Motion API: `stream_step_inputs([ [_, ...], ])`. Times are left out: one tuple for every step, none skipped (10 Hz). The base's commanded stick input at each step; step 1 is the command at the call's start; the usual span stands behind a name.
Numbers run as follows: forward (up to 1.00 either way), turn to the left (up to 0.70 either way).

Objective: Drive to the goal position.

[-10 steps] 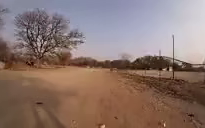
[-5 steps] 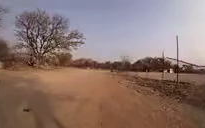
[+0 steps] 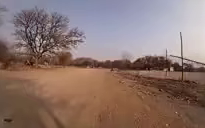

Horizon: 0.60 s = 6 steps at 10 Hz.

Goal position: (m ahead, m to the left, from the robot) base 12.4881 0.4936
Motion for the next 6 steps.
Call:
stream_step_inputs([
  [0.70,0.00],
  [0.70,0.00],
  [0.70,0.00],
  [0.70,0.00],
  [0.70,0.00],
  [0.70,0.00],
])
